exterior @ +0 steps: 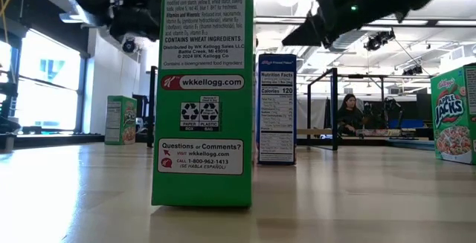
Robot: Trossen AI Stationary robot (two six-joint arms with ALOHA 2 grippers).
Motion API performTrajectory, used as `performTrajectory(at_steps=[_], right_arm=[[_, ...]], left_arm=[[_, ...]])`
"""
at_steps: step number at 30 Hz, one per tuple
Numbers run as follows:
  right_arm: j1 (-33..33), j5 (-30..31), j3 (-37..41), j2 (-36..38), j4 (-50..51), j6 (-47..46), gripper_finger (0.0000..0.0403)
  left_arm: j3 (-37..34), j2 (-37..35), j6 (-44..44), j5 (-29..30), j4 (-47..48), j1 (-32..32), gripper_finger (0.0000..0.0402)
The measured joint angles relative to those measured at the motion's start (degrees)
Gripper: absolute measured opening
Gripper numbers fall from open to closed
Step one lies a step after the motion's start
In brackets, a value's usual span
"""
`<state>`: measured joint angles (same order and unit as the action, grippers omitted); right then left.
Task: Stack cereal on shelf
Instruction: Put the top right red cereal box on the shelf
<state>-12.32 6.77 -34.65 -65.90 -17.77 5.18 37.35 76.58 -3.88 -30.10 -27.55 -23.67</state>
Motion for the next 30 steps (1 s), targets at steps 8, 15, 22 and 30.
performTrajectory(at_steps=[8,15,22,30], right_arm=[[1.28,0.08,8.47,4.9,-6.97,0.7,0.0],[3.09,0.94,11.03,5.65,-7.95,-0.51,0.0],[4.81,1.61,11.18,6.05,-8.17,2.37,0.0],[4.94,-0.22,11.19,7.61,-7.23,2.12,0.0]], left_arm=[[10.73,9.02,-0.8,0.66,8.21,0.62,0.0003],[21.17,17.68,-2.87,0.83,14.8,1.47,0.0003],[27.99,23.19,-4.91,8.25,19.55,2.9,0.0003],[30.7,27.37,-5.83,19.09,20.08,5.59,0.0003]])
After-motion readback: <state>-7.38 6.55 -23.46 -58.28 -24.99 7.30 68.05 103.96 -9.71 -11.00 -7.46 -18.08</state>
